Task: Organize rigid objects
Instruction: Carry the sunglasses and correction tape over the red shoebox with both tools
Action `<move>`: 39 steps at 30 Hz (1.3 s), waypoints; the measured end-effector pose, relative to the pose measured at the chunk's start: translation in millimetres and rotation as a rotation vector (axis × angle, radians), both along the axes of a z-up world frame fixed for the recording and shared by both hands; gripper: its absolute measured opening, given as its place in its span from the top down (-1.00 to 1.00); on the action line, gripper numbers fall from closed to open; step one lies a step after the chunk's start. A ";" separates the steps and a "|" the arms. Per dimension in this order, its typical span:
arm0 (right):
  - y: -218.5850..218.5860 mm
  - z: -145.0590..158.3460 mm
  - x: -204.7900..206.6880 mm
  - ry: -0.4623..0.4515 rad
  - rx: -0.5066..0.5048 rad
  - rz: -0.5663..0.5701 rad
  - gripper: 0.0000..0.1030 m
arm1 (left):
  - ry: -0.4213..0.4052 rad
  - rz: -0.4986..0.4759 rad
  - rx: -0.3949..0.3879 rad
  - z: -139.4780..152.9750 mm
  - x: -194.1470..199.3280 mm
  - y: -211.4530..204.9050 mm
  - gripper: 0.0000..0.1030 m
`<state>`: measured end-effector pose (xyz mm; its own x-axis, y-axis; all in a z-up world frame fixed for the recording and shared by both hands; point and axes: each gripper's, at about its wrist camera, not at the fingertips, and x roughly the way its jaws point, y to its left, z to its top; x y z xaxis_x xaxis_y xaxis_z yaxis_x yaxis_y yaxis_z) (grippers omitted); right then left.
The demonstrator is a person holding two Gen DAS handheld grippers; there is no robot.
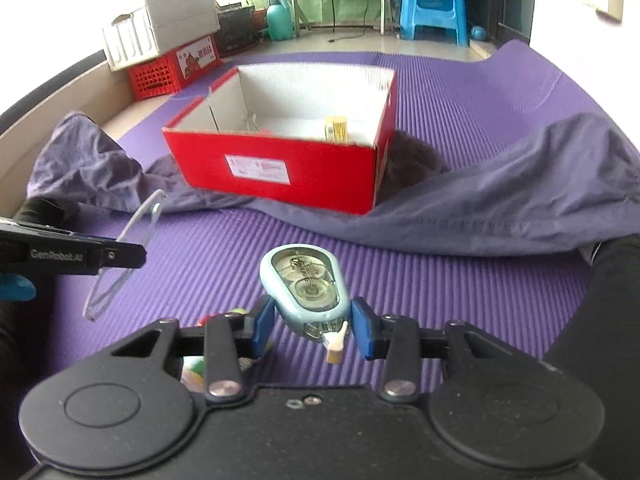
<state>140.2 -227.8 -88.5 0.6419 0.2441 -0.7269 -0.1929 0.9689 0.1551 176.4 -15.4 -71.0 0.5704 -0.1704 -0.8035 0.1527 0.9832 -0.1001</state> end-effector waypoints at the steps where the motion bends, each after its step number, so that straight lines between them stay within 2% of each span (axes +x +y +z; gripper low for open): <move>1: -0.5 5.9 -0.7 -0.006 0.002 -0.003 0.23 | -0.003 0.000 0.000 4.0 -0.4 -0.7 0.46; 15: 5.7 83.0 14.1 -0.121 0.035 0.028 0.24 | -0.102 -0.024 -0.018 69.4 17.5 -5.9 0.46; 17: 8.7 91.9 21.7 -0.136 0.031 0.035 0.34 | -0.104 -0.020 -0.037 77.3 24.2 -4.1 0.46; 18: 10.5 95.8 25.1 -0.143 0.026 0.039 0.60 | -0.107 -0.019 -0.044 80.9 28.6 -3.4 0.46; 21: 15.2 103.4 38.3 -0.152 0.024 0.051 0.65 | -0.125 -0.017 -0.028 86.4 38.4 -3.8 0.46; 23: 19.3 100.5 46.7 -0.153 -0.012 0.058 0.65 | -0.127 -0.006 -0.025 86.1 43.9 -1.5 0.46; 26: 11.7 85.0 61.5 -0.106 0.016 0.054 0.64 | -0.112 0.006 -0.031 80.5 46.3 2.9 0.46; 29: 7.5 57.7 69.7 -0.028 0.024 0.080 0.61 | -0.093 0.007 -0.026 71.7 46.4 5.4 0.46; 32: 6.5 27.9 69.2 0.043 0.021 0.100 0.50 | -0.072 0.012 -0.031 62.7 43.8 8.9 0.46; 35: 5.3 1.7 58.7 0.108 0.021 0.171 0.44 | -0.053 0.016 -0.032 54.3 41.1 12.2 0.46; 38: 4.6 -14.4 47.1 0.153 -0.018 0.258 0.26 | -0.038 0.017 -0.032 47.4 39.2 14.3 0.46; 39: 2.9 -19.2 43.7 0.166 -0.027 0.274 0.04 | -0.032 0.018 -0.034 45.4 38.7 14.7 0.46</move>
<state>184.0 -224.9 -107.7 0.4268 0.3711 -0.8247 -0.4215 0.8885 0.1816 215.1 -0.7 -25.6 0.5992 -0.1868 -0.7785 0.1384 0.9819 -0.1290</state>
